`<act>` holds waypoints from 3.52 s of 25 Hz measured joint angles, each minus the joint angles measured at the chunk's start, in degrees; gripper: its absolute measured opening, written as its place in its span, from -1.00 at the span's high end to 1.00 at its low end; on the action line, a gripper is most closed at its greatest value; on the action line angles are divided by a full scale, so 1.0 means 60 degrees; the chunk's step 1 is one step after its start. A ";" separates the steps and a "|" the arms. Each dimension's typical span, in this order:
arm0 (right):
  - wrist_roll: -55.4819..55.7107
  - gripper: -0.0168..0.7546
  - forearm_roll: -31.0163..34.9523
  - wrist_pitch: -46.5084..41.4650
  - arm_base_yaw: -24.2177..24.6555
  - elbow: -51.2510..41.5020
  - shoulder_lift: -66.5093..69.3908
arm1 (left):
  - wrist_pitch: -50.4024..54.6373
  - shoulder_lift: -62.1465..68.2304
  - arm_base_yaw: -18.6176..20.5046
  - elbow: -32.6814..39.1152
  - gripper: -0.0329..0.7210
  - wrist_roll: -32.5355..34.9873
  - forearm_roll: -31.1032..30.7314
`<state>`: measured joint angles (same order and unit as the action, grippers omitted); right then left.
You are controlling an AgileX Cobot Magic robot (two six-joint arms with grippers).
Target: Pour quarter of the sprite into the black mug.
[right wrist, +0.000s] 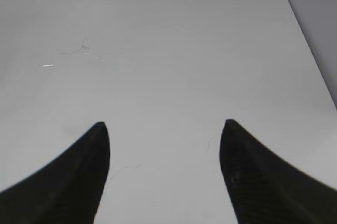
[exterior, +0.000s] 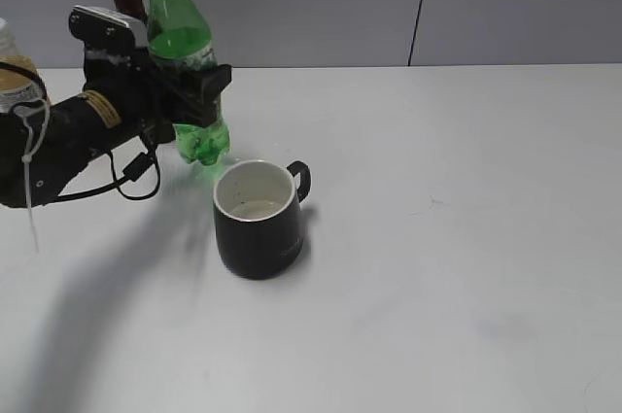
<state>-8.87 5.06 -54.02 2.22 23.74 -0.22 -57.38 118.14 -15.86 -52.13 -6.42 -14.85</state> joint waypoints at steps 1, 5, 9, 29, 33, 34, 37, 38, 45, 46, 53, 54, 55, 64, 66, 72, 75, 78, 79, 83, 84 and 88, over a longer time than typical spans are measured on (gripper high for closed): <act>0.0000 -0.34 0.0000 0.0000 0.0000 0.0000 0.0000 | 0.0039 0.0112 0.0000 -0.0153 -0.26 0.0000 -0.0038; 0.0000 -0.34 0.0000 0.0000 0.0000 0.0000 0.0000 | 0.0325 0.0501 -0.0147 -0.0765 -0.26 0.0000 -0.0099; 0.0000 -0.34 0.0000 0.0000 0.0000 0.0000 0.0000 | 0.0748 0.0752 -0.0429 -0.1226 -0.26 0.0000 -0.0124; 0.0000 -0.34 0.0000 0.0000 0.0000 0.0000 0.0000 | 0.0870 0.1069 -0.0559 -0.1336 -0.43 -0.0018 0.0288; 0.0000 -0.34 0.0000 0.0000 0.0000 0.0000 0.0000 | 0.0689 0.1058 -0.0559 -0.1391 -0.72 -0.0028 0.0288; 0.0000 -0.34 0.0000 0.0000 0.0000 0.0000 0.0000 | 0.0620 0.1058 -0.0559 -0.1399 -0.74 -0.0028 0.0288; 0.0000 -0.34 0.0000 0.0000 0.0000 0.0000 0.0000 | 0.0681 0.1023 -0.0559 -0.1399 -0.76 -0.0028 0.0179; 0.0000 -0.34 0.0000 0.0000 0.0000 0.0000 0.0000 | 0.0820 0.0947 -0.0559 -0.1399 -0.76 -0.0028 0.0093; 0.0000 -0.34 0.0000 0.0000 0.0000 0.0000 0.0000 | 0.1068 0.0261 -0.0549 -0.0800 -0.76 -0.0028 -0.0097; 0.0000 -0.34 0.0000 0.0000 0.0000 0.0000 0.0000 | 0.1068 0.0182 -0.0549 -0.0650 -0.76 -0.0028 -0.0050; 0.0000 -0.34 0.0000 0.0000 0.0000 0.0000 0.0000 | 0.1022 -0.0163 -0.0411 0.0016 -0.74 -0.0028 -0.0015; 0.0000 -0.34 0.0000 0.0000 0.0000 0.0000 0.0000 | 0.1022 -0.0194 -0.0376 0.0106 -0.74 -0.0028 -0.0015; 0.0000 -0.34 0.0000 0.0000 0.0000 0.0000 0.0000 | 0.1013 -0.0246 -0.0329 0.0182 -0.74 -0.0028 -0.0015; 0.0000 -0.34 0.0000 0.0000 0.0000 0.0000 0.0000 | 0.0990 -0.1546 -0.0043 0.1734 -0.72 0.0439 0.0048; 0.0000 -0.34 0.0000 0.0000 0.0000 0.0000 0.0000 | 0.1030 -0.1831 0.0082 0.2039 -0.71 0.0529 0.0078; 0.0000 -0.34 0.0000 0.0000 0.0000 0.0000 0.0000 | 0.2968 -0.3163 0.0286 0.2334 -0.68 0.0680 0.0095; 0.0000 -0.34 0.0000 0.0000 0.0000 0.0000 0.0000 | 0.4193 -0.3997 0.0286 0.2334 -0.66 0.0732 0.0095; 0.0000 -0.34 0.0000 0.0000 0.0000 0.0000 0.0000 | 0.5887 -0.4884 0.0286 0.2336 -0.66 0.0754 0.0344; 0.0000 -0.34 0.0000 0.0000 0.0000 0.0000 0.0000 | 0.6390 -0.5197 0.0295 0.2336 -0.66 0.0754 0.0470; 0.0000 -0.34 0.0000 0.0000 0.0000 0.0000 0.0000 | 0.8784 -0.6331 0.0460 0.2344 -0.66 0.0771 0.0844; 0.0000 -0.34 0.0000 0.0000 0.0000 0.0000 0.0000 | 0.9486 -0.6617 0.0503 0.2344 -0.66 0.0771 0.0909; 0.0000 -0.34 0.0000 0.0000 0.0000 0.0000 0.0000 | 1.2204 -0.7566 0.0721 0.2163 -0.66 0.0771 0.1144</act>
<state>-8.87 5.06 -54.02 2.22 23.74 -0.22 15.84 72.75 -11.53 -39.15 -1.80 -7.99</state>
